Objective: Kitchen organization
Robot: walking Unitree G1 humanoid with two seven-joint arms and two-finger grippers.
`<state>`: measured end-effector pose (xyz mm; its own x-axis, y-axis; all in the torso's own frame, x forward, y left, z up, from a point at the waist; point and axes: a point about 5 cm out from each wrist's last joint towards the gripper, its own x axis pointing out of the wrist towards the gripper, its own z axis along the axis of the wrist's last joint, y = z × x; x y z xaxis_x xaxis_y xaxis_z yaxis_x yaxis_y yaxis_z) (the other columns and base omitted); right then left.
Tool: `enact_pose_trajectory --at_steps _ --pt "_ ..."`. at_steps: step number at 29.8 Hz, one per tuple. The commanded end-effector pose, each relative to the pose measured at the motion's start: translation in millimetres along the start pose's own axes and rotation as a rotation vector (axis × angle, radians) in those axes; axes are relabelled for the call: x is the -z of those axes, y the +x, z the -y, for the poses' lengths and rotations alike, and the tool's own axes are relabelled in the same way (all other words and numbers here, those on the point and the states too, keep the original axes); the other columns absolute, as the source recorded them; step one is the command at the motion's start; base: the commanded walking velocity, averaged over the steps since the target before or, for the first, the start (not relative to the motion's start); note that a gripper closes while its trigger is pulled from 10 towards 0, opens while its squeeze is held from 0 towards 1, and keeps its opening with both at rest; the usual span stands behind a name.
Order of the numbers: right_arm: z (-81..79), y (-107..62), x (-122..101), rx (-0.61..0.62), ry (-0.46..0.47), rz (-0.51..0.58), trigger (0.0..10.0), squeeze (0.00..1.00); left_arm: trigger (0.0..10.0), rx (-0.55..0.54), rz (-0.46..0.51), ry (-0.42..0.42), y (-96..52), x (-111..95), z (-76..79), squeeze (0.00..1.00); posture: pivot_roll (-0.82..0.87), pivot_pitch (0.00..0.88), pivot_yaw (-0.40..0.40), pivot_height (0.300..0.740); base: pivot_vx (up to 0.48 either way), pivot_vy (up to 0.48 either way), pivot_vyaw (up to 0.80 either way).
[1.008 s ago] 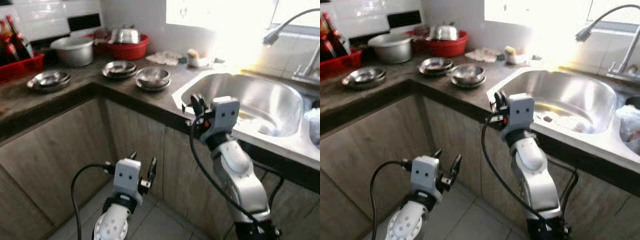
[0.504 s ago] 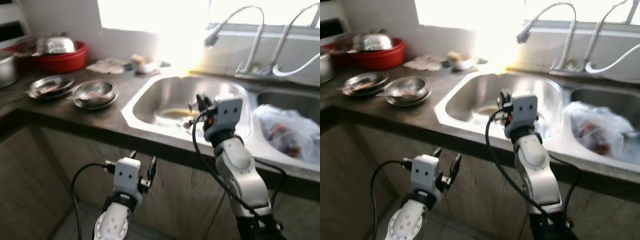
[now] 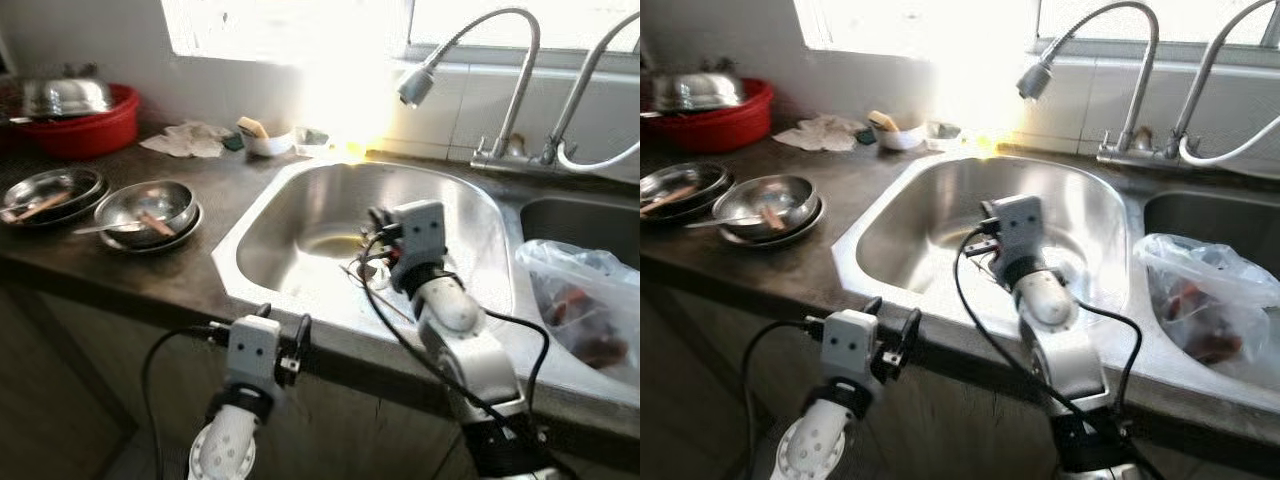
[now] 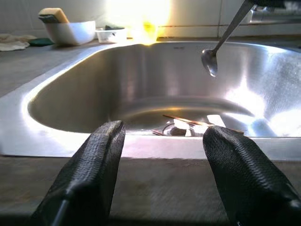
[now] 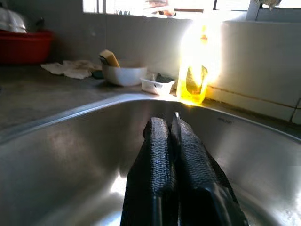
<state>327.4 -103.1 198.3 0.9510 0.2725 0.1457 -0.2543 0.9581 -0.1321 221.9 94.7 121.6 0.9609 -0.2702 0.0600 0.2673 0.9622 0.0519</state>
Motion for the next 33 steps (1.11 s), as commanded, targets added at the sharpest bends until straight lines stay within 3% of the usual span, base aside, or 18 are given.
enact_pose_trajectory --at_steps 1,11,15,18,20,24,31,32,33 --pt "7.8 4.0 6 0.017 -0.03 -0.028 10.0 0.0 10.0 0.023 -0.001 -0.01 -0.3 -1 6.1 0.0 0.04 0.046 -0.029 0.74 0.0 0.0 0.0" --pt "16.7 17.2 33 0.002 -0.145 -0.21 10.0 0.0 10.0 0.022 0.008 -0.015 -2.3 -4 7.4 0.0 0.05 0.059 -0.038 0.74 0.0 0.0 0.0" --pt "23.5 17.6 54 -0.02 -0.29 -0.313 10.0 0.0 10.0 0.023 0.01 -0.016 -3.6 -4 8.6 0.0 0.05 0.062 -0.045 0.74 0.0 0.0 0.0" --pt "24.1 16.9 58 -0.026 -0.298 -0.322 10.0 0.0 10.0 0.024 0.01 -0.016 -3.9 -5 8.6 0.0 0.06 0.064 -0.048 0.74 0.0 0.0 0.0" --pt "25.0 16.7 62 -0.043 -0.382 -0.33 10.0 0.0 10.0 0.023 0.009 -0.017 -4.7 -5 8.3 0.0 0.06 0.065 -0.045 0.74 0.0 0.0 0.0" --pt "23.4 13.5 71 -0.08 -0.451 -0.364 10.0 0.0 10.0 0.028 0.007 -0.015 -5.6 -5 8.3 0.0 0.06 0.066 -0.043 0.74 0.0 0.0 0.0" --pt "23.4 9.1 82 -0.089 -0.501 -0.404 10.0 0.0 10.0 0.033 0.004 -0.013 -6.6 -4 8.5 0.0 0.06 0.064 -0.039 0.74 0.0 0.0 0.0" --pt "23.6 8.9 82 -0.086 -0.498 -0.402 10.0 1.0 10.0 0.034 0.004 -0.013 -6.6 -4 8.5 0.0 0.06 0.062 -0.04 0.74 0.0 0.0 0.0" --pt "23.8 8.6 82 -0.084 -0.497 -0.396 10.0 1.0 10.0 0.034 0.003 -0.012 -6.7 -4 8.6 0.0 0.06 0.062 -0.04 0.74 0.0 0.0 0.0"
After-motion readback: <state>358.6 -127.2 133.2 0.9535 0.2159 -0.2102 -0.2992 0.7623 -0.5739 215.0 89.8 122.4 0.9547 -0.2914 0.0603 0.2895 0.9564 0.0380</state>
